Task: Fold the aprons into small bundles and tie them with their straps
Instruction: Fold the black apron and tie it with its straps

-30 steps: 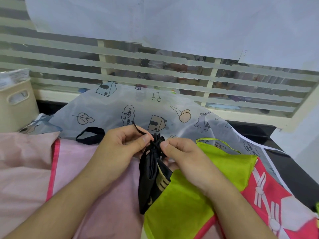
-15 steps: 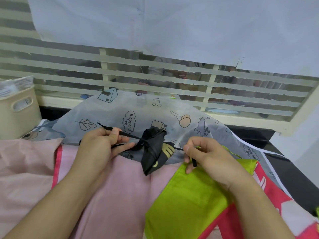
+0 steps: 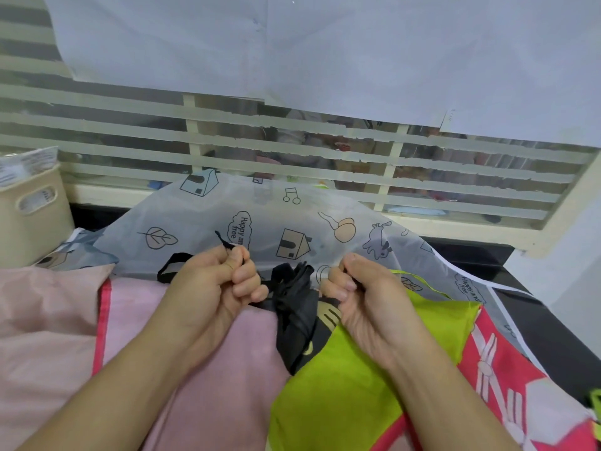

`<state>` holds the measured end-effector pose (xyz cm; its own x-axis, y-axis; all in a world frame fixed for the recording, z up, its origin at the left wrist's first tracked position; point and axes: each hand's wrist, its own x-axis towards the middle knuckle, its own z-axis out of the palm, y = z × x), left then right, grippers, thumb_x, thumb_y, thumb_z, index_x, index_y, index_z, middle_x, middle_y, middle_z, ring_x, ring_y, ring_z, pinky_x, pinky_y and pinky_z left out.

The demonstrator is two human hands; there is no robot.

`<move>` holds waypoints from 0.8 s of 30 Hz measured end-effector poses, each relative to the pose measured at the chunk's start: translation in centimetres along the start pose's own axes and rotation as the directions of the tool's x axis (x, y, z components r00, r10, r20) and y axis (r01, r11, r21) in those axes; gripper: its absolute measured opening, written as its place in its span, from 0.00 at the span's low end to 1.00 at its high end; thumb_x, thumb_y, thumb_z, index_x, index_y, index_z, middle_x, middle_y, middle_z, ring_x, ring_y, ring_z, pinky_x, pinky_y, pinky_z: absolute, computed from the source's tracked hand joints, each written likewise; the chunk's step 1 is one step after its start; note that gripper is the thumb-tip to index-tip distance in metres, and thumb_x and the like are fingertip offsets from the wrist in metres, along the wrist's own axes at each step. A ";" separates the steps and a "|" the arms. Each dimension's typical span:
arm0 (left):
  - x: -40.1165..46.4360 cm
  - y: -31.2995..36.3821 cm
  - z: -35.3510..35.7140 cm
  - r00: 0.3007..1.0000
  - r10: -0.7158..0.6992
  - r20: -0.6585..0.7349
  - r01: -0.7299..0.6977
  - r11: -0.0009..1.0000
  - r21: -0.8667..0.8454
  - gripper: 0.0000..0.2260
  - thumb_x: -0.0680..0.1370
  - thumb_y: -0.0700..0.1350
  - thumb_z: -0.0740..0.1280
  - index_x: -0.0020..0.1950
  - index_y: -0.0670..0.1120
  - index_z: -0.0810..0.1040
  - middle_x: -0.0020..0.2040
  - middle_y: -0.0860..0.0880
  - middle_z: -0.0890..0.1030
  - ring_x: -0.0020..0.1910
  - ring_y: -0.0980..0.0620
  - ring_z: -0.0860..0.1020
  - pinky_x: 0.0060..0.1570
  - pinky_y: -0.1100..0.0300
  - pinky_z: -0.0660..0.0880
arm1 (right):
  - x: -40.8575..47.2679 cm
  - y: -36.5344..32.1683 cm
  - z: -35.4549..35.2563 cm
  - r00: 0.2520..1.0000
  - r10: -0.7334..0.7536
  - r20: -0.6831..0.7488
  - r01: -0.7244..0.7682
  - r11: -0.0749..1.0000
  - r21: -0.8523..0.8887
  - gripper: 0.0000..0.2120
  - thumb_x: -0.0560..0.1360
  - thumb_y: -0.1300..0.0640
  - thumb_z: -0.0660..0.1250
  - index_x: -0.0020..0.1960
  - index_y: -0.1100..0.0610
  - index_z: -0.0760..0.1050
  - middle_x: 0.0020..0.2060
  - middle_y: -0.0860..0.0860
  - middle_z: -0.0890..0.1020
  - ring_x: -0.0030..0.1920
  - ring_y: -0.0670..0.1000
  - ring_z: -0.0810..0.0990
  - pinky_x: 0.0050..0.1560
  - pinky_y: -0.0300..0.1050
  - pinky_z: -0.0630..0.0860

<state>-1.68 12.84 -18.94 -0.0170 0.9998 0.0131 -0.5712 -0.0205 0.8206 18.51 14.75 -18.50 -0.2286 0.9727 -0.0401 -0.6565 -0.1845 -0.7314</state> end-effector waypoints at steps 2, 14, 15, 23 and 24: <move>0.0 0.0 -0.1 1.000 0.014 -0.014 -0.013 0.998 0.058 0.14 0.86 0.35 0.55 0.41 0.43 0.68 0.31 0.49 0.61 0.27 0.54 0.60 0.28 0.60 0.69 | -0.1 -0.3 0.0 0.999 -0.035 -0.003 0.035 0.998 -0.053 0.20 0.85 0.66 0.52 0.35 0.54 0.61 0.32 0.52 0.56 0.29 0.49 0.57 0.28 0.43 0.70; -0.9 -2.0 0.2 0.954 0.083 0.290 -0.260 0.711 0.653 0.09 0.76 0.47 0.73 0.43 0.41 0.83 0.30 0.47 0.80 0.31 0.52 0.75 0.35 0.63 0.71 | -1.4 1.2 0.7 0.935 -0.148 0.322 0.263 0.900 -0.349 0.30 0.76 0.75 0.64 0.74 0.55 0.74 0.62 0.52 0.79 0.37 0.46 0.75 0.42 0.38 0.76; -0.8 -2.1 0.3 0.951 0.072 0.301 -0.264 0.696 0.668 0.09 0.75 0.49 0.73 0.43 0.43 0.84 0.30 0.47 0.80 0.32 0.52 0.76 0.37 0.63 0.72 | -1.7 1.1 0.9 0.927 -0.152 0.343 0.274 0.899 -0.341 0.30 0.76 0.76 0.63 0.74 0.54 0.74 0.64 0.51 0.78 0.35 0.46 0.74 0.42 0.38 0.77; -1.1 -2.0 0.0 0.943 0.024 0.332 -0.278 0.607 0.744 0.13 0.73 0.56 0.72 0.46 0.47 0.87 0.38 0.39 0.84 0.36 0.45 0.76 0.40 0.39 0.76 | -1.0 2.1 0.6 0.959 -0.185 0.215 0.283 0.666 -0.690 0.07 0.76 0.62 0.72 0.54 0.59 0.85 0.47 0.57 0.87 0.44 0.50 0.83 0.50 0.50 0.81; -1.1 -1.9 0.1 0.941 0.027 0.336 -0.286 0.594 0.752 0.13 0.74 0.56 0.72 0.47 0.47 0.87 0.39 0.39 0.84 0.37 0.44 0.78 0.43 0.37 0.77 | -0.9 2.1 0.5 0.955 -0.200 0.219 0.296 0.606 -0.738 0.04 0.77 0.64 0.73 0.50 0.59 0.85 0.43 0.56 0.86 0.42 0.48 0.82 0.48 0.49 0.81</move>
<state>-0.50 11.73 -20.51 0.2441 0.9428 0.2268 0.2832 -0.2930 0.9132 16.95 13.43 -19.67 -0.2445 0.9349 0.2573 0.0646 0.2805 -0.9577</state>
